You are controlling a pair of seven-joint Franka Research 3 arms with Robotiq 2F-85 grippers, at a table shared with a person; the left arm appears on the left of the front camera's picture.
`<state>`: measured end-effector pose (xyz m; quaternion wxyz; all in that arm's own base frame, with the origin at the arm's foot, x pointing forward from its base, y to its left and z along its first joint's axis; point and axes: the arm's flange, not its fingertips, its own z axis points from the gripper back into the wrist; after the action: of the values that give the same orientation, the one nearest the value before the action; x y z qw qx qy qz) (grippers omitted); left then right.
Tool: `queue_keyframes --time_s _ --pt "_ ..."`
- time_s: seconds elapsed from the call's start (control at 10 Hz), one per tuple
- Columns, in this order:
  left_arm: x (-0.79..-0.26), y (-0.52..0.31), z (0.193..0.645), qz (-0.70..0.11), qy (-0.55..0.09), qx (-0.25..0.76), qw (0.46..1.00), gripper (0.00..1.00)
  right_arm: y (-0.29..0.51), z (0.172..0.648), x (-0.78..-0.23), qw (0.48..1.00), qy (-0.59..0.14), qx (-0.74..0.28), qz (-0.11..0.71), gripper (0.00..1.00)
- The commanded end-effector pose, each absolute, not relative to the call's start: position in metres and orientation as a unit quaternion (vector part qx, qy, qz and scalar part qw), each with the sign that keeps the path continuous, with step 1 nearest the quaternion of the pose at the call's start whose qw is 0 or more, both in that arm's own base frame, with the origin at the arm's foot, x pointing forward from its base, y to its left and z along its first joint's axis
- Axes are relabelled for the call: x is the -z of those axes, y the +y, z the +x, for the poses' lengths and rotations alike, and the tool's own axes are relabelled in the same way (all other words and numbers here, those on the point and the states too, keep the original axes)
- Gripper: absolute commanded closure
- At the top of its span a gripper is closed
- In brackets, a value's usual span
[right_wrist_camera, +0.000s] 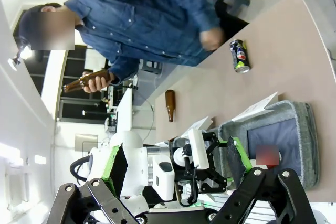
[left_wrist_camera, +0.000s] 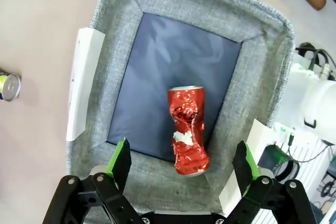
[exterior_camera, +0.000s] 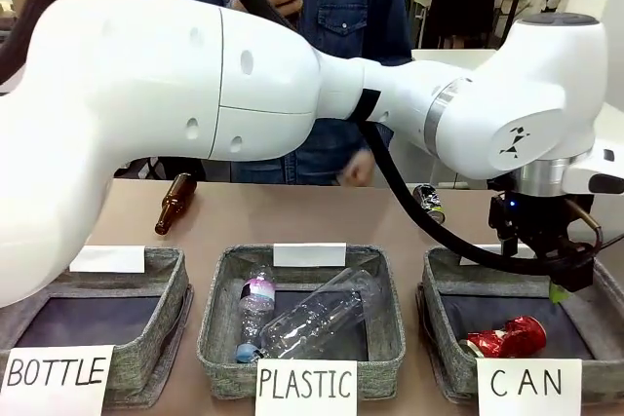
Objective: Sort the can waste into the basket.
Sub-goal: Pick up the can waste from the table and place it in the right Fabric basket.
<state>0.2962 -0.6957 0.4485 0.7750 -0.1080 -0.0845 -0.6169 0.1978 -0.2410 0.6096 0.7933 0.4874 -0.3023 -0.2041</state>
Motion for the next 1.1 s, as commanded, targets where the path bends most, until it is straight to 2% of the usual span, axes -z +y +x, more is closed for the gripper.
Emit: queue_keyframes --time_s 0.0,0.1,0.3,0.4,1.0 --pt "-0.455 -0.702 0.299 -0.113 -0.080 0.625 0.768 0.00 -0.241 0.200 -0.609 0.787 -0.314 0.204 0.490 0.00" --pt "-0.456 -0.702 0.298 -0.117 -0.073 0.627 0.767 0.00 -0.241 0.200 -0.609 0.787 -0.314 0.204 0.490 0.00" --pt "-0.458 -0.702 0.297 -0.126 -0.012 0.629 0.767 0.00 -0.241 0.200 -0.609 0.787 -0.314 0.204 0.490 0.00" --pt "-0.448 -0.695 0.293 -0.110 -0.068 0.617 0.776 0.00 -0.241 0.200 -0.609 0.787 -0.314 0.204 0.490 0.00" --pt "-0.452 -0.679 0.299 -0.104 -0.051 0.616 0.779 0.00 -0.241 0.200 -0.609 0.787 -0.314 0.204 0.490 0.00"
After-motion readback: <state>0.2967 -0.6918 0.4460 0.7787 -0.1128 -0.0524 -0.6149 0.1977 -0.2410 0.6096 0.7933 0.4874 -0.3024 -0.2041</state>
